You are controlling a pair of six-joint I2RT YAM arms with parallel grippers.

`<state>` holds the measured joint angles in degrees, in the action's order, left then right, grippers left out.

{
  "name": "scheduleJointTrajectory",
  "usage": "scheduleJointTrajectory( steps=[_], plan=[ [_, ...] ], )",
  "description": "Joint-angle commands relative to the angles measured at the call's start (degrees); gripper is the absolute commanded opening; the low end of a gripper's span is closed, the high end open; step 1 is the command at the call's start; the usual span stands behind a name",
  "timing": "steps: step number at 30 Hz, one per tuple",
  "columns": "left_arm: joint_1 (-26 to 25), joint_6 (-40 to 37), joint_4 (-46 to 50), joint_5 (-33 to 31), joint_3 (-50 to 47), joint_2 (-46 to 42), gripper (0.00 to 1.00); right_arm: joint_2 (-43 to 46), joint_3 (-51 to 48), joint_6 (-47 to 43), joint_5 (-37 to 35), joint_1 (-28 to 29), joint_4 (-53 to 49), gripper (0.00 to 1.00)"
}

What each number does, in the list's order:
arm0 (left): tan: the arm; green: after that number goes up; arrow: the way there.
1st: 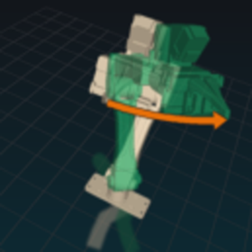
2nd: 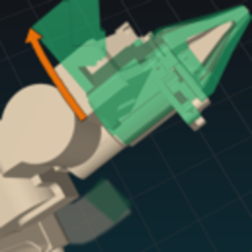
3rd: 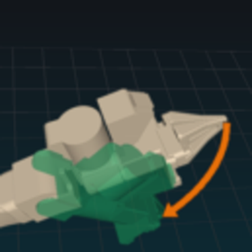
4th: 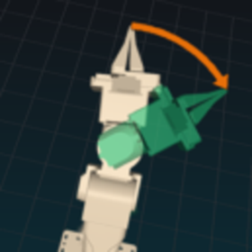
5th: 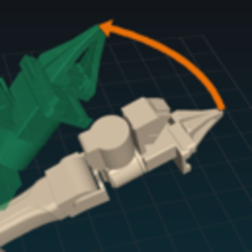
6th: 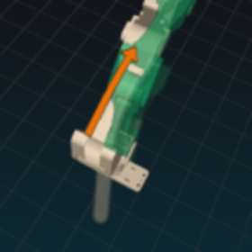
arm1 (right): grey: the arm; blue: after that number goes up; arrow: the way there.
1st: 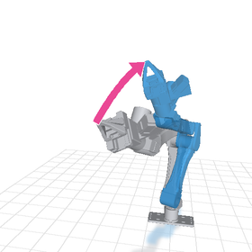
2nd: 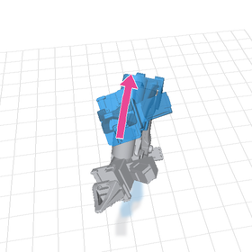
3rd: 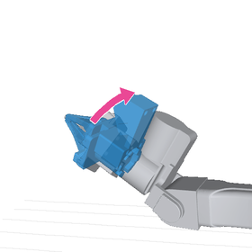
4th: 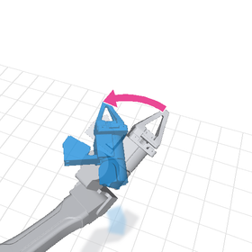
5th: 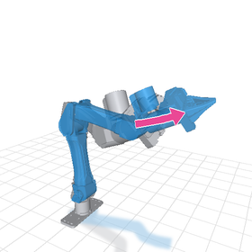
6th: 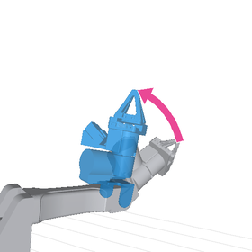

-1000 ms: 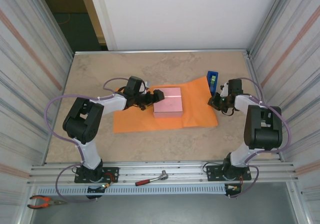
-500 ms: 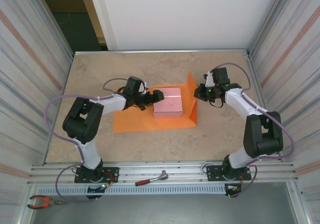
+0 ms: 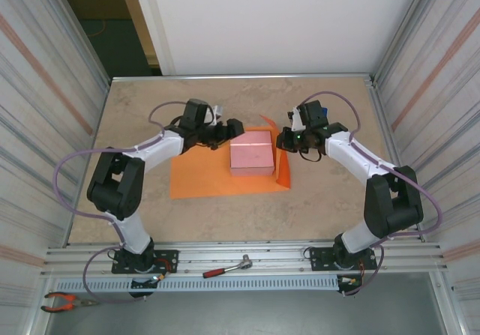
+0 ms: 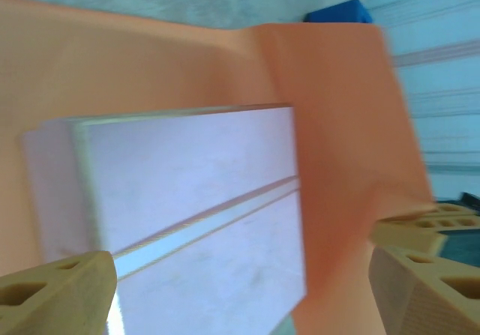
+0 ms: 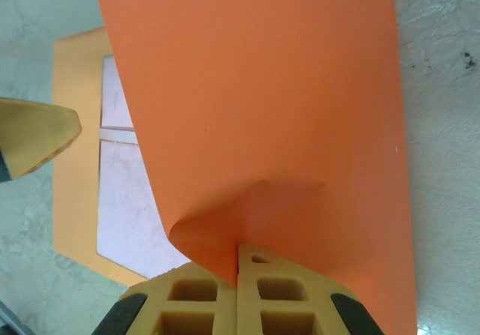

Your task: Wrap the gift box in paper

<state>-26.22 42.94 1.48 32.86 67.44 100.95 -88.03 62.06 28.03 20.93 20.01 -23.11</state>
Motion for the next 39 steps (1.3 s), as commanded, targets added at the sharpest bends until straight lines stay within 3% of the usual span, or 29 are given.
scheduleJointTrajectory(
  steps=[1, 8, 16, 24, 26, 30, 33, 34, 35, 36, 39],
  plan=[
    [-2.79, 1.26, 1.67, 1.58, 5.87, 1.11, 0.87, -0.64, 2.01, 1.29, -0.73, 1.00, 0.17, 0.00],
    [-6.56, 5.15, 3.21, -1.91, 14.32, 6.72, 0.84, -1.28, 2.01, 1.64, -1.06, 1.63, 0.90, 0.00],
    [-9.13, 8.65, 7.18, -7.70, 15.66, 8.47, 0.80, -1.26, 1.53, 1.95, -1.02, 1.72, 1.99, 0.00],
    [-9.80, 8.79, 7.43, -7.38, 20.25, 12.62, 0.76, -1.42, 1.65, 2.11, -0.88, 2.11, 2.37, 0.00],
    [-9.90, 8.58, 7.56, -7.06, 21.40, 13.58, 0.71, -1.44, 1.66, 2.28, -0.82, 2.25, 2.45, 0.00],
    [-10.02, 8.26, 7.54, -6.13, 23.59, 15.43, 0.51, -1.54, 1.60, 2.29, -0.89, 2.73, 2.59, 0.00],
    [-9.91, 6.90, 7.74, -5.32, 25.01, 16.40, 0.24, -1.40, 1.66, 2.22, -0.37, 2.93, 2.48, 0.00],
    [-9.70, 6.49, 7.75, -5.05, 25.34, 16.75, 0.15, -1.19, 1.61, 2.30, 0.31, 2.90, 2.45, 0.04],
    [-9.32, 6.14, 7.71, -4.00, 25.70, 16.95, 0.04, -0.79, 1.65, 2.37, 0.84, 2.71, 2.39, 0.13],
    [-8.72, 5.64, 7.28, -3.09, 25.64, 17.06, 0.00, -0.12, 1.65, 2.57, 1.30, 2.35, 2.25, 0.26],
    [-6.86, 4.18, 6.12, -0.36, 24.28, 16.10, 0.00, 3.21, 0.41, 4.22, 3.76, 0.13, 3.40, 0.50]
  ],
)
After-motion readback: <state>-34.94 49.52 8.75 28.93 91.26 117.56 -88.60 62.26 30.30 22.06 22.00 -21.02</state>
